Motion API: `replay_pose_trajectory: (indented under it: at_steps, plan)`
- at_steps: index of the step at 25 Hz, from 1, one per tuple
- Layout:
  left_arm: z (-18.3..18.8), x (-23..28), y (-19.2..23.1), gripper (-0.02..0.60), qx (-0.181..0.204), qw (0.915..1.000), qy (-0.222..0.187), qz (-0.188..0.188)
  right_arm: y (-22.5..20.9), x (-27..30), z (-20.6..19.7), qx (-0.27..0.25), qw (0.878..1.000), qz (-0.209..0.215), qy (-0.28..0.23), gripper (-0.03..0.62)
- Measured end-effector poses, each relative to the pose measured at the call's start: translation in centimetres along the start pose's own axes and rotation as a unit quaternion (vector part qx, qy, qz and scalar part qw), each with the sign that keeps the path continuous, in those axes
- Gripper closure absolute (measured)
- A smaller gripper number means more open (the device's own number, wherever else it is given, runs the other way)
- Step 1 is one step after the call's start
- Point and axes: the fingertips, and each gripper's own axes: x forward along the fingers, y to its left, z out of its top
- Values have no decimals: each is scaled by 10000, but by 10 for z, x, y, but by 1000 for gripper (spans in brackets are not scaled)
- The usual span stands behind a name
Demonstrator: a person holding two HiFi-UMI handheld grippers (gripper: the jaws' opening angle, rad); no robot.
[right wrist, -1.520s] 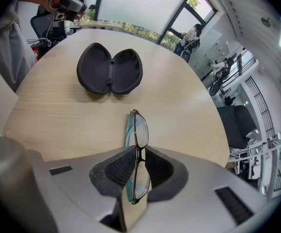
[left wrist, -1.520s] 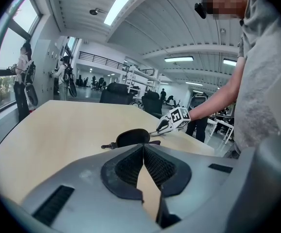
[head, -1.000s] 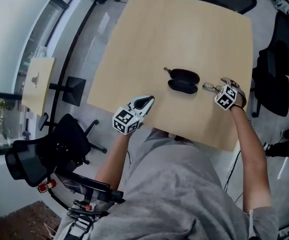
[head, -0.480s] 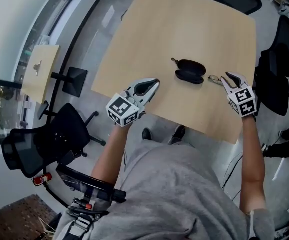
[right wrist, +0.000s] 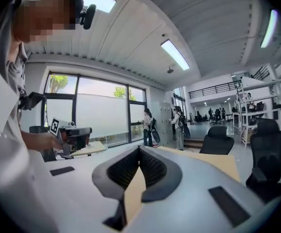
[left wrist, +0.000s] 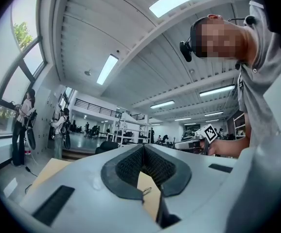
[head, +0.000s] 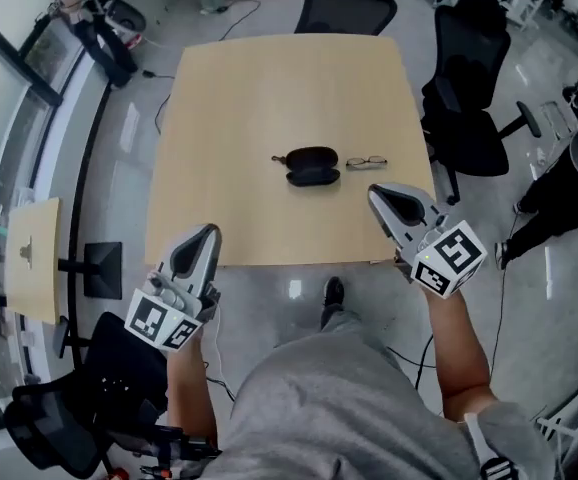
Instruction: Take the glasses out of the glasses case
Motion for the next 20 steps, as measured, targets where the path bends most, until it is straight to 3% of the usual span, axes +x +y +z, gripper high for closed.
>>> replay_pose_trajectory:
  at_steps: [5, 9, 20]
  plan:
    - [30, -73, -41, 575, 177, 9990, -87, -411, 102, -45, 33, 38, 9984, -14, -560, 586]
    - [45, -127, -65, 575, 370, 9976, -174, -554, 173, -64, 35, -128, 9982, -94, -572, 586]
    - [57, -217, -114, 575, 282, 9967, -352, -676, 282, -104, 44, -188, 9985, -21, -516, 586]
